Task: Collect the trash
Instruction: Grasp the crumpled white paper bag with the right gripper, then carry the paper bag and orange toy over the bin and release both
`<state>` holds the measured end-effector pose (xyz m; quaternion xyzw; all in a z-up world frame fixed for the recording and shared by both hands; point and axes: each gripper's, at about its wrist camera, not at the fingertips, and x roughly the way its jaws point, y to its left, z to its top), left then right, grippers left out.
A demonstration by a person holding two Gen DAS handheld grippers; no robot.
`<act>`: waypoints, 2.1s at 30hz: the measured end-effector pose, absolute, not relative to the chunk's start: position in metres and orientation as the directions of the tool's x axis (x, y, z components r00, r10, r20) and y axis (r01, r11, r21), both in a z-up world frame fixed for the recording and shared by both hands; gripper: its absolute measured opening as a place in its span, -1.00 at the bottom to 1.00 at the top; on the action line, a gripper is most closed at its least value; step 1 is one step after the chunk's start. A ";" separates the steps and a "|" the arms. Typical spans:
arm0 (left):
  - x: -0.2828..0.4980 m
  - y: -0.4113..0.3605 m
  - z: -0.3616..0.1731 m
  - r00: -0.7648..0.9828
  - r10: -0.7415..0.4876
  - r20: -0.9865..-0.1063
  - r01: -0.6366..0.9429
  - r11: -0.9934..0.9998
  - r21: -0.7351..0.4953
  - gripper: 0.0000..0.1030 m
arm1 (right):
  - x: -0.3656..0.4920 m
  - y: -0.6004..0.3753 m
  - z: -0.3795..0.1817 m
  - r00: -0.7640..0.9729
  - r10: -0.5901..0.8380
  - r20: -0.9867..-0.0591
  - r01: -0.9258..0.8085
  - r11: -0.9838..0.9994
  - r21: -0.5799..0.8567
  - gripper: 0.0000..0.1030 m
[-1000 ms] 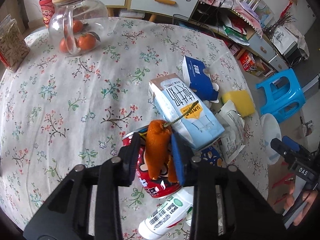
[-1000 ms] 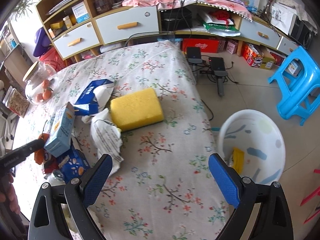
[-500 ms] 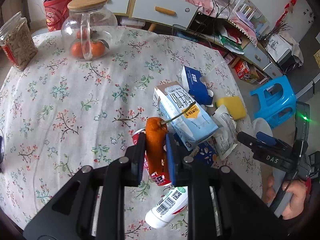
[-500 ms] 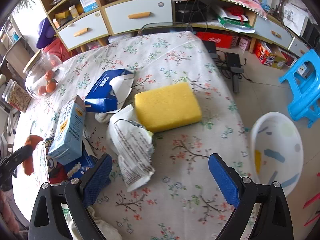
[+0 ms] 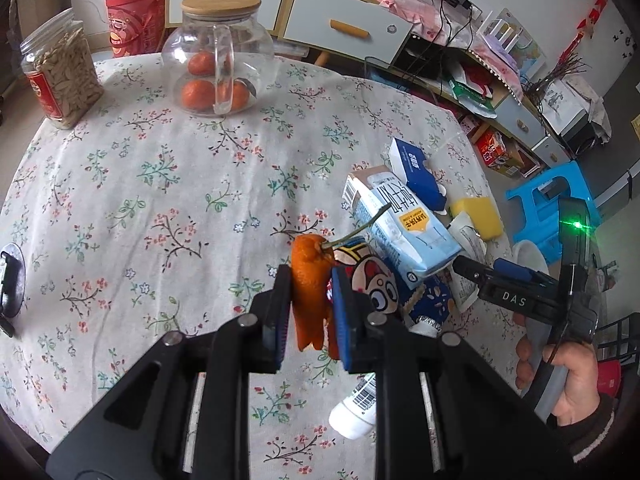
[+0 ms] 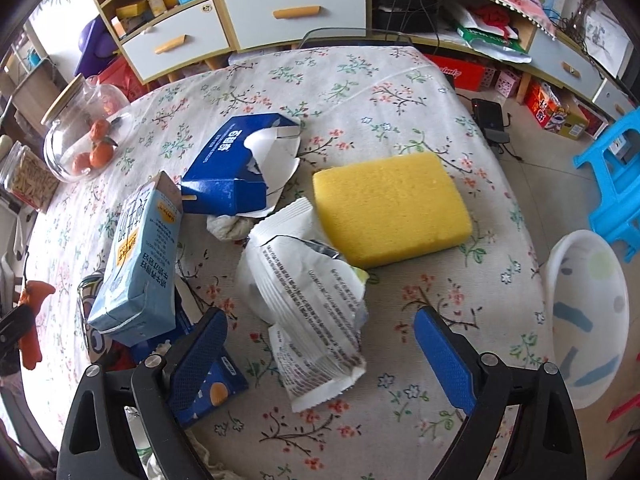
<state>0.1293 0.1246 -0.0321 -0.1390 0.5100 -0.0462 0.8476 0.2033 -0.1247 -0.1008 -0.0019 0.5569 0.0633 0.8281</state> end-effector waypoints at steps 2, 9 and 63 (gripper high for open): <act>0.129 0.127 -0.033 0.475 -0.218 -0.852 -0.067 0.957 -0.282 -0.58 | 0.203 -0.123 -0.102 0.369 0.106 -0.924 -0.112 0.991 0.069 0.75; 0.124 0.130 -0.032 0.477 -0.218 -0.851 -0.073 0.956 -0.285 -0.58 | 0.203 -0.121 -0.106 0.356 0.106 -0.929 -0.130 0.989 0.063 0.28; 0.139 -0.067 -0.039 0.416 -0.354 -0.837 0.206 0.934 -0.292 -0.58 | 0.126 -0.403 -0.057 0.451 0.006 -0.893 0.230 0.965 0.123 -0.29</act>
